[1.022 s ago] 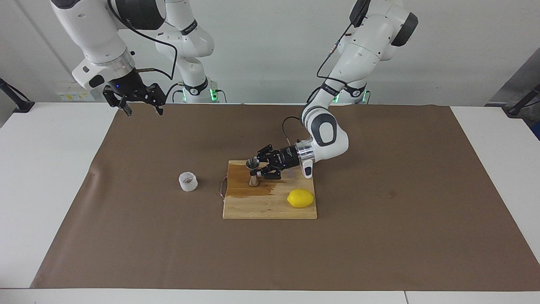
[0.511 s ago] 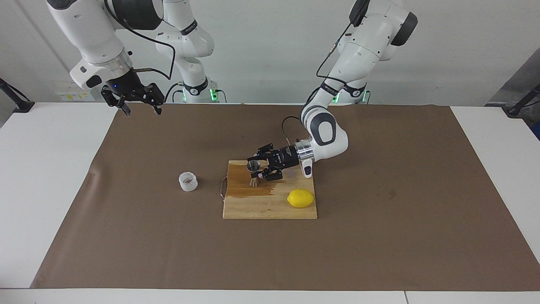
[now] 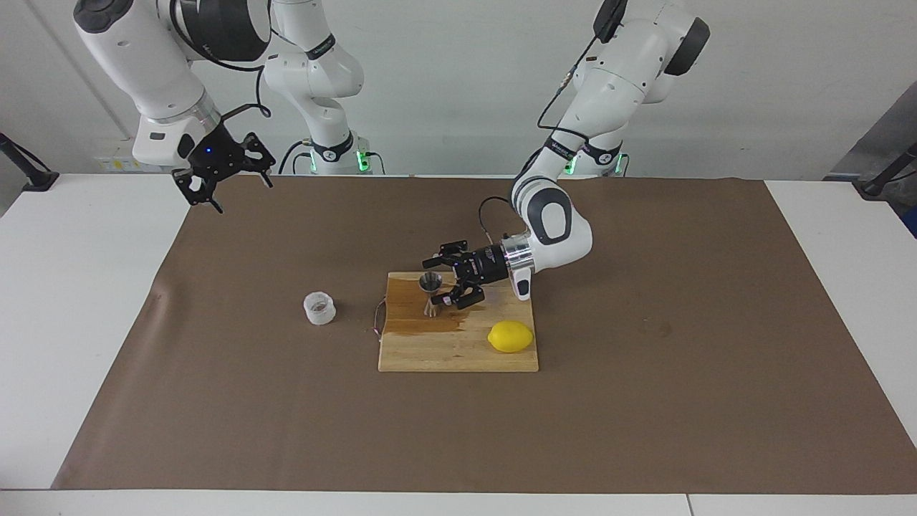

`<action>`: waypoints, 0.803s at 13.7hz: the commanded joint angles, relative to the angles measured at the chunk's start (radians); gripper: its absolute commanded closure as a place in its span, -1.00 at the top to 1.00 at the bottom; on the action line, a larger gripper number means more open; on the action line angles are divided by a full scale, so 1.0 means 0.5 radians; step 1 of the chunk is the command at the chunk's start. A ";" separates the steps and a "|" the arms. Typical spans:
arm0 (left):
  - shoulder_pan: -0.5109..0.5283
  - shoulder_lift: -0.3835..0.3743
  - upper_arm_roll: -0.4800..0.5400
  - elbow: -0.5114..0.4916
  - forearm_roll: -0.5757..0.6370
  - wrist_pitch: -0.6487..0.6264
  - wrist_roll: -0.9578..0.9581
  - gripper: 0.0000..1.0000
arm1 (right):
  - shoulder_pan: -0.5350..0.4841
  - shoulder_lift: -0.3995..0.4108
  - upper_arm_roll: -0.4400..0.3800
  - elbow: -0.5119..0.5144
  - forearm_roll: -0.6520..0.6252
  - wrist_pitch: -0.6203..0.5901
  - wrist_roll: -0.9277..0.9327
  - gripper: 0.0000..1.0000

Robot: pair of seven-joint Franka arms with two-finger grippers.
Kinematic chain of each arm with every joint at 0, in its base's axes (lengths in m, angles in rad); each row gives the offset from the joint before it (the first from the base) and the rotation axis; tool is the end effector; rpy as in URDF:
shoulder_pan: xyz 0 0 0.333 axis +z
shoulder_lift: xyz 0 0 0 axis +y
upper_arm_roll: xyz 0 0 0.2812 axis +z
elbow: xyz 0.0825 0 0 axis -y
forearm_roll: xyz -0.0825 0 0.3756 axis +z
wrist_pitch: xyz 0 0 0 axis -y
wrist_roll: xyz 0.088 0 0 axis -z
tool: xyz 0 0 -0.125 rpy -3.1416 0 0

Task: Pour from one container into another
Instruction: 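Open the left gripper and withdraw while the right gripper reaches the white cup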

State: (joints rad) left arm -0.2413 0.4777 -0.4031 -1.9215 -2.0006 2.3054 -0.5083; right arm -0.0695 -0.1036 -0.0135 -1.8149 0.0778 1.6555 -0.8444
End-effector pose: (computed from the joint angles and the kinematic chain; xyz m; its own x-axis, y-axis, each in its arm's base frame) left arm 0.4940 -0.3964 0.2514 0.0576 0.1473 -0.9874 0.9846 0.1551 0.0805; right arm 0.5163 -0.0340 0.5210 0.7303 0.6828 0.0213 0.6814 -0.7259 -0.0939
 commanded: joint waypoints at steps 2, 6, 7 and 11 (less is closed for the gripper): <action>-0.011 -0.112 0.024 -0.062 0.019 -0.104 -0.042 1.00 | -0.204 -0.014 0.008 -0.284 0.306 0.241 -0.785 1.00; 0.001 -0.204 0.033 -0.050 0.055 -0.272 -0.277 1.00 | -0.306 0.314 0.008 -0.352 0.767 0.478 -1.678 1.00; 0.047 -0.210 0.036 -0.023 0.183 -0.336 -0.348 1.00 | -0.315 0.390 0.008 -0.352 0.835 0.530 -1.817 1.00; 0.194 -0.283 0.042 0.088 0.671 -0.445 -0.508 1.00 | -0.282 0.642 0.015 -0.349 1.212 0.739 -2.333 1.00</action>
State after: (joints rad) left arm -0.1712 0.3656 -0.3897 -1.8869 -1.7591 2.1080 -0.7286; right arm -0.2122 0.1847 -0.0151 -1.9968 0.6236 1.9999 -1.9381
